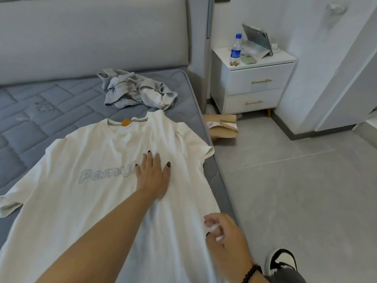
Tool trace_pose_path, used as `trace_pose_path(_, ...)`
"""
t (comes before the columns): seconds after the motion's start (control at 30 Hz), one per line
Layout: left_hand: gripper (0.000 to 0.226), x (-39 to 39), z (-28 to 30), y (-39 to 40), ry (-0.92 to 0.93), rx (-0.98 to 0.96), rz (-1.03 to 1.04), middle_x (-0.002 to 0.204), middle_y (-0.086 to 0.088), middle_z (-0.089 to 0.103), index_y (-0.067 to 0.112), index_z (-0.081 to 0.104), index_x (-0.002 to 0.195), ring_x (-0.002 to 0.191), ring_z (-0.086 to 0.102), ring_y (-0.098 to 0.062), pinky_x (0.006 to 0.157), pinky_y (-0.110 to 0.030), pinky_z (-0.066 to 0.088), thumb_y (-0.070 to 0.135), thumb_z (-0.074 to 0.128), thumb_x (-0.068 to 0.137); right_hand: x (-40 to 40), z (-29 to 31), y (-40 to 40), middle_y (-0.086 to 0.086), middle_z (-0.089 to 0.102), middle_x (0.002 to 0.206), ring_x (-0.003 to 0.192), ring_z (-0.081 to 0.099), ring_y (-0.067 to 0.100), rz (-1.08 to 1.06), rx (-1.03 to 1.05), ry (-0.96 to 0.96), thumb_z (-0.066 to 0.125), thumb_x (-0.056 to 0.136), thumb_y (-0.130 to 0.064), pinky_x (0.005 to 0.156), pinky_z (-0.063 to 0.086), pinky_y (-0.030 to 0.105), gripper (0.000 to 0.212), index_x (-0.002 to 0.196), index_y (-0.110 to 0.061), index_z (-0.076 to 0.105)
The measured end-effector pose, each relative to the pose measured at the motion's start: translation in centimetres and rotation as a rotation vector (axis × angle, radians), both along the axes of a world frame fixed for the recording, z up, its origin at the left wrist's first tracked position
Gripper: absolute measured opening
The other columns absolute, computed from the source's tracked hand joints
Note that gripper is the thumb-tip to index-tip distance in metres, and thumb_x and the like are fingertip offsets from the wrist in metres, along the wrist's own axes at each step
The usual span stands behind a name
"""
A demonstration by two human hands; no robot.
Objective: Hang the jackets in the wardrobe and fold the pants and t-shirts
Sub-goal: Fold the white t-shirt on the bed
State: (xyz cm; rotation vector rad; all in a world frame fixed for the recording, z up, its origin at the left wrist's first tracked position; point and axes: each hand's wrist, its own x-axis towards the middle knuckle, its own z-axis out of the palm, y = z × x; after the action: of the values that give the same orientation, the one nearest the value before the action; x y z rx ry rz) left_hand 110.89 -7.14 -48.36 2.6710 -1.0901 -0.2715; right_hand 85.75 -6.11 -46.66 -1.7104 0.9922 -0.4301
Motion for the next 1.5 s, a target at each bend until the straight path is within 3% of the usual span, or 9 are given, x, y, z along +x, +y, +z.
trace_pose_path(0.2,0.067,1.2,-4.0,-4.3,-0.192,-0.011,0.056,0.163,-0.001,0.002,0.029,0.004,0.155,0.150,-0.002,-0.020,0.120,-0.050,0.000,0.058,0.009,0.095,7.6,-0.6,-12.9,-0.006,0.062,0.099,0.085,0.063,0.015,-0.395,0.040,-0.068,0.059,0.084,-0.006,0.080,0.055,0.038,0.024,0.096,-0.026,0.057)
trace_pose_path(0.37,0.069,1.5,-4.5,-4.5,-0.192,-0.025,0.047,0.163,0.001,0.001,0.031,0.004,0.154,0.150,-0.005,-0.018,0.120,-0.047,-0.002,0.059,0.002,0.091,13.1,-1.0,-19.0,0.004,0.056,0.109,0.092,0.056,0.020,-0.261,-0.033,0.210,0.065,0.086,-0.032,0.076,0.043,0.027,0.037,0.115,-0.011,0.056)
trace_pose_path(0.5,0.075,1.4,-4.4,-4.2,-0.169,-0.056,0.067,0.163,0.004,-0.001,0.033,0.004,0.154,0.150,-0.006,-0.013,0.121,-0.044,-0.003,0.061,-0.004,0.085,14.0,-1.4,-20.8,0.003,0.065,0.090,0.090,0.061,0.023,-0.189,-0.136,0.273,0.060,0.090,-0.020,0.073,0.048,0.028,0.009,0.084,-0.016,0.067)
trace_pose_path(0.7,0.071,1.4,-4.1,-4.3,-0.132,-0.121,0.091,0.163,0.002,0.004,0.030,0.011,0.155,0.150,-0.004,-0.012,0.121,-0.041,-0.004,0.060,0.009,0.090,13.3,0.7,-27.6,0.012,0.068,0.093,0.091,0.064,0.030,-0.393,-0.133,0.251,0.052,0.089,-0.005,0.081,0.056,0.040,0.019,0.092,-0.008,0.071)
trace_pose_path(0.87,0.068,1.3,-3.8,-4.3,-0.127,-0.078,0.081,0.163,0.002,-0.002,0.032,0.005,0.155,0.149,-0.009,-0.012,0.121,-0.040,-0.008,0.059,0.013,0.093,11.7,-0.1,-31.1,0.010,0.061,0.098,0.096,0.064,0.030,-0.639,0.370,-0.060,0.056,0.091,-0.018,0.085,0.056,0.041,0.012,0.079,-0.015,0.054)
trace_pose_path(1.0,0.072,1.2,-3.7,-4.2,-0.130,-0.085,0.083,0.163,0.002,-0.001,0.033,0.005,0.154,0.149,-0.008,-0.012,0.121,-0.040,-0.007,0.061,0.010,0.088,11.1,-2.4,-26.8,0.010,0.059,0.092,0.077,0.062,0.023,-0.406,0.702,0.174,0.070,0.077,-0.053,0.071,0.057,0.034,0.047,0.092,-0.012,0.052)
trace_pose_path(1.13,0.066,1.1,-3.5,-4.3,-0.129,-0.079,0.087,0.163,0.002,0.000,0.033,0.005,0.154,0.149,-0.007,-0.012,0.121,-0.041,-0.006,0.057,0.018,0.095,12.2,-4.4,-24.7,0.002,0.048,0.068,0.056,0.044,0.016,-0.268,0.863,0.125,0.066,0.086,-0.035,0.054,0.042,0.024,0.027,0.076,-0.013,0.054)
trace_pose_path(1.33,0.065,1.1,-3.5,-4.4,-0.130,-0.079,0.088,0.163,0.003,0.001,0.033,0.007,0.154,0.149,-0.006,-0.012,0.121,-0.041,-0.006,0.057,0.020,0.095,13.3,-3.9,-27.5,0.011,0.066,0.084,0.070,0.061,0.023,-0.636,0.570,-0.171,0.064,0.088,-0.015,0.067,0.057,0.036,0.009,0.089,-0.007,0.066)
trace_pose_path(1.5,0.065,1.1,-3.4,-4.5,-0.130,-0.095,0.090,0.163,0.002,0.003,0.032,0.010,0.155,0.150,-0.005,-0.013,0.121,-0.041,-0.004,0.055,0.025,0.096,14.4,-5.0,-25.4,0.012,0.062,0.110,0.102,0.059,0.028,-0.508,0.573,0.023,0.046,0.095,-0.042,0.096,0.047,0.039,0.036,0.105,-0.010,0.059)
